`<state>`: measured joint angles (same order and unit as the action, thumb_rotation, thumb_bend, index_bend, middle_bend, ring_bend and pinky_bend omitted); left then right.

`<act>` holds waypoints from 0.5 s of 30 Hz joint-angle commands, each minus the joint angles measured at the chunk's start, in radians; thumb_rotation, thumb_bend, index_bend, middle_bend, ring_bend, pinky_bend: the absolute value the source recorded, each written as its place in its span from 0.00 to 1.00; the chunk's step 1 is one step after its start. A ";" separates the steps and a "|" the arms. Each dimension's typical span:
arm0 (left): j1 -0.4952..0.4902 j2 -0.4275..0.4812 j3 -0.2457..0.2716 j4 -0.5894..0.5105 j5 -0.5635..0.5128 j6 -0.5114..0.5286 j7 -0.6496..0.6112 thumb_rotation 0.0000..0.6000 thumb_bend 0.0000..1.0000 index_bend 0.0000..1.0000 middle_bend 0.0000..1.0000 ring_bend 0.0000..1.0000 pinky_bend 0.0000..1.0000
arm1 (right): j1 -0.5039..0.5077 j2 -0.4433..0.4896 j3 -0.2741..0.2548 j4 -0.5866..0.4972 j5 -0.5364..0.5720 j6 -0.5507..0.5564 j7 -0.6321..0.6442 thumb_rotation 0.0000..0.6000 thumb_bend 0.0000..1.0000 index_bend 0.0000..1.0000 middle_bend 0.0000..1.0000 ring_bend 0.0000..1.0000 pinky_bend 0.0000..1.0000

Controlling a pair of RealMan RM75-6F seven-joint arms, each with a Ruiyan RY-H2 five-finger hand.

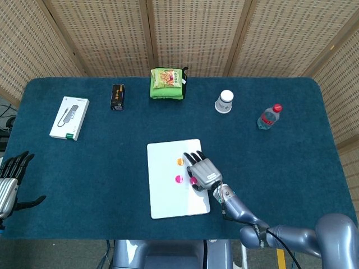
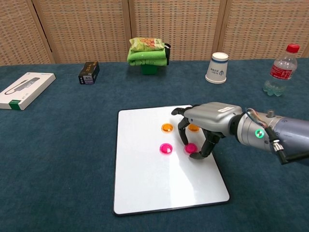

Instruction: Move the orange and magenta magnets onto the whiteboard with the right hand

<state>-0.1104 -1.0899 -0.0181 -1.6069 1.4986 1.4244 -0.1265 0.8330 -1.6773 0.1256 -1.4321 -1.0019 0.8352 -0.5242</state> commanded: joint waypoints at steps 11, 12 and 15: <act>0.000 0.001 0.000 -0.001 0.001 0.000 -0.002 1.00 0.00 0.00 0.00 0.00 0.00 | 0.003 0.001 -0.006 0.002 0.004 0.009 0.006 1.00 0.35 0.46 0.00 0.00 0.00; 0.000 0.001 0.001 -0.001 0.001 0.000 -0.003 1.00 0.00 0.00 0.00 0.00 0.00 | 0.003 0.001 -0.006 0.002 0.003 0.010 0.006 1.00 0.35 0.45 0.00 0.00 0.00; 0.000 0.001 0.001 0.000 0.001 0.000 -0.004 1.00 0.00 0.00 0.00 0.00 0.00 | 0.004 0.001 -0.007 0.000 0.003 0.012 0.008 1.00 0.34 0.42 0.00 0.00 0.00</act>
<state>-0.1103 -1.0889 -0.0175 -1.6074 1.4993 1.4242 -0.1302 0.8374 -1.6760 0.1183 -1.4315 -0.9987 0.8474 -0.5163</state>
